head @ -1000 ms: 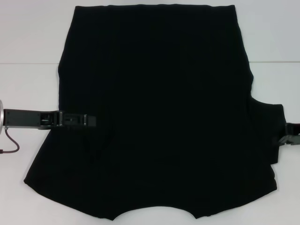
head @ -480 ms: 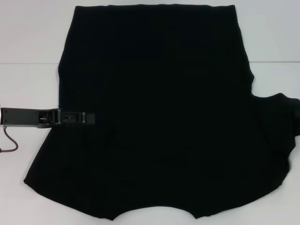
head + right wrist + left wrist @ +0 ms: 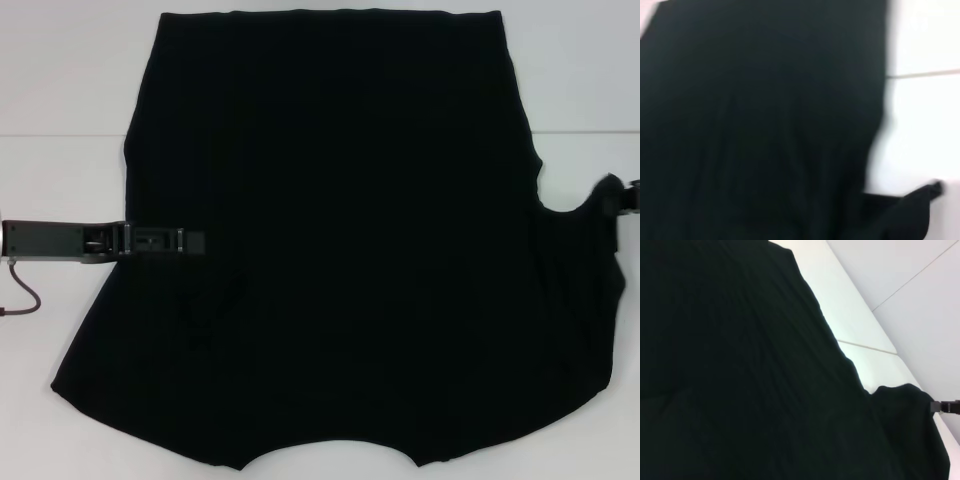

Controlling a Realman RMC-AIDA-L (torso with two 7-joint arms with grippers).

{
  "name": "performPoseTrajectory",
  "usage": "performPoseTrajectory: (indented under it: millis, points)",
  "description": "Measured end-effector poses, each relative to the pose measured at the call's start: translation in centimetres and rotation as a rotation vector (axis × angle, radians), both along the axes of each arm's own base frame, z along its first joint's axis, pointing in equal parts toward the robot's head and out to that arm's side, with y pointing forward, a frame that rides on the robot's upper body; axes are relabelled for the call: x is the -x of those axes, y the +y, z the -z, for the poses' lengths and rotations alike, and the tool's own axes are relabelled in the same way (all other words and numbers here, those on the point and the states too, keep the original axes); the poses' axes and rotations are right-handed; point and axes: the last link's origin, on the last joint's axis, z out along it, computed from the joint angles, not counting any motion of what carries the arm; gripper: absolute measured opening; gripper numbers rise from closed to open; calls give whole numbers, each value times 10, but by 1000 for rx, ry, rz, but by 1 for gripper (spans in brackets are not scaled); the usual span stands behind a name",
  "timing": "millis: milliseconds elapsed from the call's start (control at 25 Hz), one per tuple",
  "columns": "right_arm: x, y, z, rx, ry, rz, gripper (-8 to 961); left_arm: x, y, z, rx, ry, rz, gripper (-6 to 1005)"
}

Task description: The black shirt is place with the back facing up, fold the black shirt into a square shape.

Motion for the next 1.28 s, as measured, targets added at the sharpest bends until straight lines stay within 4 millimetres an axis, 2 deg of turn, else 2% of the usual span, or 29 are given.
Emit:
performPoseTrajectory:
  millis: [360, 600, 840, 1200, 1280]
  points:
    - [33, 5, 40, 202, -193, -333, 66, -4, 3, -4, -18, -15, 10, 595]
    - [47, 3, 61, 312, -286, -469, 72, -2, 3, -5, -20, -17, 3, 595]
    - [56, 5, 68, 333, -308, -499, 79, 0, 2, -5, -23, -20, -11, 594]
    - [56, 8, 63, 289, -263, -433, 88, 2, 0, -3, -25, -27, -22, 593]
    - [56, 9, 64, 278, -254, -411, 132, 2, -1, -3, -26, -33, -22, 593]
